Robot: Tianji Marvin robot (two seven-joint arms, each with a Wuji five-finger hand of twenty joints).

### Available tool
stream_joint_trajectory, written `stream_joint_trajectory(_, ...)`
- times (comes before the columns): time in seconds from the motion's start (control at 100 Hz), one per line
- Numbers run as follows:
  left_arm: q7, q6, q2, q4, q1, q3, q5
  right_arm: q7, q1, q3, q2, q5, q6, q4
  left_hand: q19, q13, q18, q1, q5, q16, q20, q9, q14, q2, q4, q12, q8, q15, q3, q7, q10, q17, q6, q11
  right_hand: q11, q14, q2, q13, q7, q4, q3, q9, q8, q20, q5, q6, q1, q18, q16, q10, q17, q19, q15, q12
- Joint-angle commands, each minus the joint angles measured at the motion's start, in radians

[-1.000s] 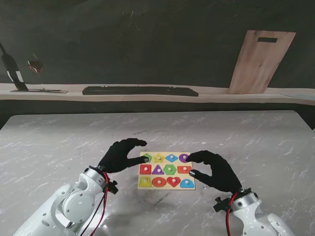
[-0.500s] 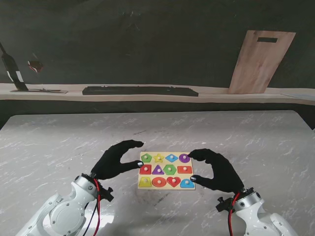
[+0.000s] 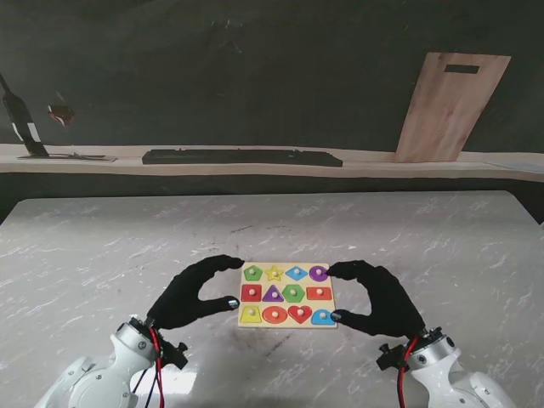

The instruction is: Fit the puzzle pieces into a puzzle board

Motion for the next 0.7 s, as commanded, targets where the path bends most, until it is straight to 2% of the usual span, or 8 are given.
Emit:
stream_joint_trajectory(0.0,0.003,-0.008,0.007,-0.016,0.020,-0.004,-0.001,-0.014,-0.012,0.000,-0.002,-0.012,-0.007,-0.010,-0.015,-0.011,-0.060,-0.017,-0.020,-0.009,-0.014,-0.006,-0.061,-0.012,0.036,-0.014,0.001,-0.031,-0.003,-0.013,-0.038,-0.011,-0.036,-0.022,-0.009,-0.016,-0.006,-0.001,-0.022,-0.011,0.008,-0.033,-0.013,0.005,-0.042,-0.022,-0.031,0.009,-0.012,-0.043,-0.011,-0.006,-0.013,-0.007)
stream_joint_trajectory(0.69,0.036,0.011,-0.002,-0.035,0.032,0.009,-0.008,-0.015,-0.003,-0.006,-0.004,-0.002,-0.015,-0.003,-0.032,0.003,-0.045,-0.013,-0.004,0.003,0.010,0.010,-0.056,-0.011,0.035,-0.006,0.007,-0.030,-0.001,-0.011,-0.036,0.002,-0.037,-0.025,-0.001,-0.017,0.000,-0.002,-0.020,-0.015,0.004,-0.032,-0.004,0.018,-0.028,-0.025,-0.023,0.004,0.000,-0.041,-0.011,-0.004,-0.002,-0.004)
